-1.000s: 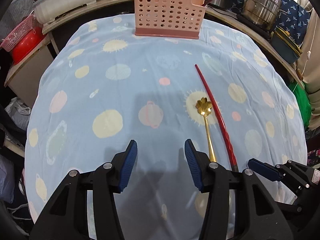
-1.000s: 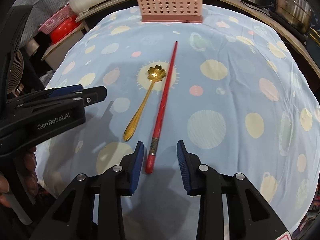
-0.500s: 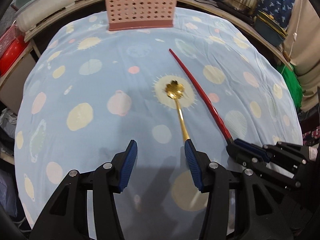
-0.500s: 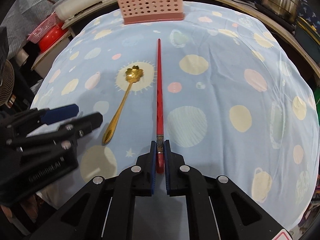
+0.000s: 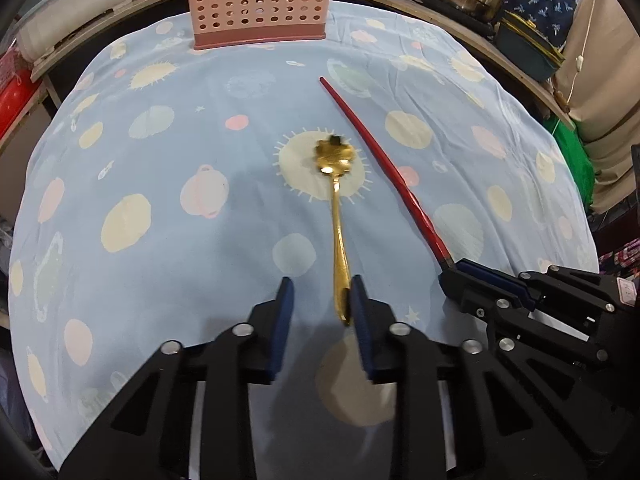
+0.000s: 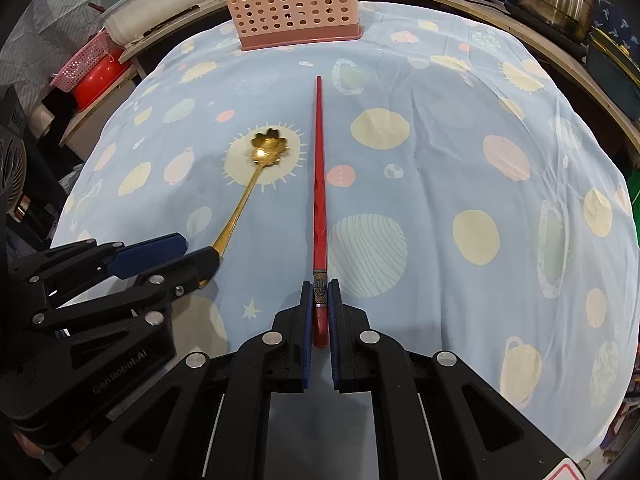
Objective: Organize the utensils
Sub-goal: 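Grasp the red chopstick with the right tool while the left tool grasps the gold spoon, then lift the red chopstick and gold spoon and carry them to the caddy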
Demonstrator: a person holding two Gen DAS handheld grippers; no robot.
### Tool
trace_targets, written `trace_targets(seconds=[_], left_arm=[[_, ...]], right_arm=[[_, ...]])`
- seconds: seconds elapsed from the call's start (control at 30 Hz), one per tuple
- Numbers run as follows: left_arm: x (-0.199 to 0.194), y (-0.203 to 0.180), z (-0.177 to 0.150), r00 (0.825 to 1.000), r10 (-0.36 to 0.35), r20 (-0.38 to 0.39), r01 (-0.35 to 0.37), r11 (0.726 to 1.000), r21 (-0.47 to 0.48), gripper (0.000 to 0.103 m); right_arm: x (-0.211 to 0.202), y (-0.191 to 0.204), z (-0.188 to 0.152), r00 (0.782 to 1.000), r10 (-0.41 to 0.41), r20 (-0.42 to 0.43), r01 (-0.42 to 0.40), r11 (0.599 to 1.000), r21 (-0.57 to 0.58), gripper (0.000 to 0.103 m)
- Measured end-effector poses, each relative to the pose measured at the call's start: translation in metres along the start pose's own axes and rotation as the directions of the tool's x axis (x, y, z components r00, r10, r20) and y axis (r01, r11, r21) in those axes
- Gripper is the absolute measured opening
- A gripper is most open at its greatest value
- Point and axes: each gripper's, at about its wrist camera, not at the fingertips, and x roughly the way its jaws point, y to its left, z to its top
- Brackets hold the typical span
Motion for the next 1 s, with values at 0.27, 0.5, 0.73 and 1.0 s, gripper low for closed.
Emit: trace_targets(seconds=[0.27, 0.5, 0.73, 1.0], left_arm=[[-0.002, 0.000, -0.003, 0.999, -0.034, -0.002, 0.034, 0.999, -0.015, 0.011], [-0.001, -0.006, -0.003, 1.000, -0.030, 0.001, 0.030, 1.000, 0.005, 0.016], [0.000, -0.004, -0.005, 0.999, -0.048, 0.013, 0.048, 0.999, -0.003, 0.010], [-0.015, -0.007, 0.001, 0.998, -0.034, 0.058, 0.033, 0.999, 0.017, 0.010]], right_arm=[[0.000, 0.001, 0.000, 1.000, 0.001, 0.001, -0.001, 1.000, 0.001, 0.007], [0.000, 0.001, 0.000, 1.000, 0.000, 0.001, 0.000, 1.000, 0.001, 0.007], [-0.001, 0.002, -0.001, 1.000, 0.000, 0.002, 0.000, 1.000, -0.002, 0.007], [-0.008, 0.000, 0.003, 1.000, 0.015, 0.015, -0.015, 1.000, 0.009, 0.007]])
